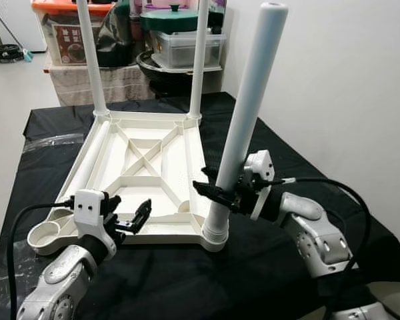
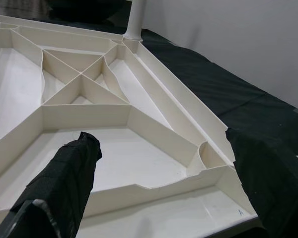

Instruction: Building children table

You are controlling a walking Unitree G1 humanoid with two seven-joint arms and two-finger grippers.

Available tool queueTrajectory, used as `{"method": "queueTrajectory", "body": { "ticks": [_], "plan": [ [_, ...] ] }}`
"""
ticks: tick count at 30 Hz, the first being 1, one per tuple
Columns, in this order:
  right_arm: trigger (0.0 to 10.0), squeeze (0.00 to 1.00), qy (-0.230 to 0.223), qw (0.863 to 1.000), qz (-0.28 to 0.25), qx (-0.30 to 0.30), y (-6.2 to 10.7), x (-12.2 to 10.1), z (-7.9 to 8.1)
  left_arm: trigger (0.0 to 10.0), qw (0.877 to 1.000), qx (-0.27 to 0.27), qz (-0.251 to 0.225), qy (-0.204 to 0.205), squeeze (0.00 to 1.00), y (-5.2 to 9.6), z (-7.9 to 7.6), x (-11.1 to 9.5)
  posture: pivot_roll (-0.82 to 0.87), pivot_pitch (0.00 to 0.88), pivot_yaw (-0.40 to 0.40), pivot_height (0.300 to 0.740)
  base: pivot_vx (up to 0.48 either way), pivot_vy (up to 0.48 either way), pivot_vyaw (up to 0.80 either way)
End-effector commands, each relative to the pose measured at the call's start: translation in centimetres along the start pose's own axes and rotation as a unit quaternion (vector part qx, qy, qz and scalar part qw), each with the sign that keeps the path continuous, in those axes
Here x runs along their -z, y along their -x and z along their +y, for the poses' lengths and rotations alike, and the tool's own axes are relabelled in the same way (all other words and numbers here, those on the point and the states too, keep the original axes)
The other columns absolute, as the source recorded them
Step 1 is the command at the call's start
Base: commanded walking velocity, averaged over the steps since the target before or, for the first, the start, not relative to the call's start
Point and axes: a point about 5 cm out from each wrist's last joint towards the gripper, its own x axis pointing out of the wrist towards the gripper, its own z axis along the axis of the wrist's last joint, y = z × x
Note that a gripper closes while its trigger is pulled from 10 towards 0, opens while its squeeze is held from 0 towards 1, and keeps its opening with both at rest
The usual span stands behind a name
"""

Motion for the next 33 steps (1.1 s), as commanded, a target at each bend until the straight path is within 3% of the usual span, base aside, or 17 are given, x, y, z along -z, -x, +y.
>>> {"method": "queueTrajectory", "body": {
  "ticks": [1, 9, 13, 14, 18, 19, 20, 22, 23, 24, 26, 28, 31, 33],
  "plan": [
    [0.0, 0.00, -0.058, 0.997, 0.052, -0.008, 0.1, 3.4, 0.9, 10.0, 1.000, 0.004, 0.011, -0.004, 0.00, 0.0, 0.0, 0.3, 0.11, 0.000, -0.075, 0.740, 0.000, 0.000, 0.00],
    [0.0, 0.00, -0.060, 0.996, 0.058, 0.012, 0.3, 3.8, 0.8, 10.0, 1.000, 0.009, 0.011, -0.003, 0.00, -0.2, -0.1, 0.3, 0.10, 0.000, -0.072, 0.740, 0.000, 0.000, 0.00],
    [0.0, 0.00, -0.058, 0.993, 0.085, 0.066, 0.1, 4.4, 0.1, 10.0, 1.000, 0.009, 0.012, -0.003, 0.00, -0.2, -0.1, 0.4, 0.10, 0.000, -0.076, 0.740, 0.000, 0.000, 0.00],
    [0.0, 0.00, -0.059, 0.983, 0.107, 0.136, -0.1, 5.0, -0.6, 10.0, 1.000, 0.008, 0.012, -0.004, 0.00, -0.1, -0.1, 0.4, 0.10, 0.000, -0.078, 0.740, 0.000, 0.000, 0.00],
    [0.0, 0.00, -0.057, 0.973, 0.120, 0.190, -0.1, 5.4, -1.1, 10.0, 1.000, 0.007, 0.012, -0.004, 0.00, 0.0, -0.1, 0.4, 0.11, 0.000, -0.079, 0.740, 0.000, 0.000, 0.00],
    [0.0, 0.00, -0.057, 0.951, 0.143, 0.268, 0.2, 6.1, -1.9, 10.0, 1.000, 0.006, 0.012, -0.004, 0.00, 0.0, 0.0, 0.4, 0.10, 0.000, -0.080, 0.740, 0.000, 0.000, 0.00],
    [0.0, 0.00, -0.055, 0.914, 0.165, 0.366, 1.0, 6.8, -2.7, 10.0, 1.000, 0.004, 0.012, -0.005, 0.00, 0.0, 0.0, 0.4, 0.11, 0.000, -0.080, 0.740, 0.000, 0.000, 0.00],
    [0.0, 0.00, -0.046, 0.845, 0.191, 0.497, 2.4, 8.0, -3.4, 10.0, 1.000, 0.003, 0.012, -0.005, 0.00, 0.0, 0.0, 0.4, 0.10, 0.000, -0.079, 0.740, 0.000, 0.000, 0.00],
    [0.0, 0.00, -0.045, 0.827, 0.194, 0.525, 2.8, 8.3, -3.4, 10.0, 1.000, 0.002, 0.012, -0.005, 0.00, 0.0, 0.0, 0.4, 0.10, 0.000, -0.079, 0.740, 0.000, 0.000, 0.00],
    [0.0, 0.00, -0.045, 0.827, 0.194, 0.525, 2.8, 8.3, -3.4, 10.0, 1.000, 0.002, 0.012, -0.005, 0.00, 0.0, 0.0, 0.4, 0.10, 0.000, -0.079, 0.740, 0.000, 0.000, 0.00],
    [0.0, 0.00, -0.039, 0.802, 0.194, 0.563, 3.2, 8.5, -3.5, 10.0, 1.000, 0.001, 0.011, -0.005, 0.00, 0.0, 0.0, 0.4, 0.11, 0.000, -0.084, 0.740, 0.000, 0.000, 0.00],
    [0.0, 0.00, -0.035, 0.794, 0.193, 0.575, 3.1, 8.5, -3.4, 10.0, 1.000, -0.001, 0.011, -0.005, 0.00, 0.0, 0.1, 0.4, 0.11, 0.000, -0.084, 0.740, 0.000, 0.000, 0.00],
    [0.0, 0.00, -0.041, 0.794, 0.196, 0.575, 2.7, 8.6, -3.4, 10.0, 1.000, -0.003, 0.012, -0.005, 0.00, 0.0, 0.3, 0.4, 0.11, 0.000, -0.084, 0.740, 0.000, 0.000, 0.00],
    [0.0, 0.00, -0.048, 0.780, 0.195, 0.592, 2.5, 8.5, -3.6, 10.0, 1.000, -0.004, 0.012, -0.006, 0.00, 0.0, 0.3, 0.5, 0.11, 0.000, -0.090, 0.740, 0.000, 0.000, 0.00]
  ]
}}
